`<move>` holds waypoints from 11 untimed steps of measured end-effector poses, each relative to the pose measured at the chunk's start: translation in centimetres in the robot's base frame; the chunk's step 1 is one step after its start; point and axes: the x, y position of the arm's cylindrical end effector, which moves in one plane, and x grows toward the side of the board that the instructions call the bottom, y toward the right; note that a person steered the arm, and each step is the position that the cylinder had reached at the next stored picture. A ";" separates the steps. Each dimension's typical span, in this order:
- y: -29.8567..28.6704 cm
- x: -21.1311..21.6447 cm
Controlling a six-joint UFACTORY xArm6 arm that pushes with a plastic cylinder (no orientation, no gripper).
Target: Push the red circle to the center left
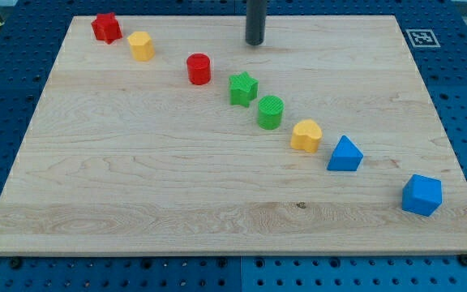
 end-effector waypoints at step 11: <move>-3.2 7.6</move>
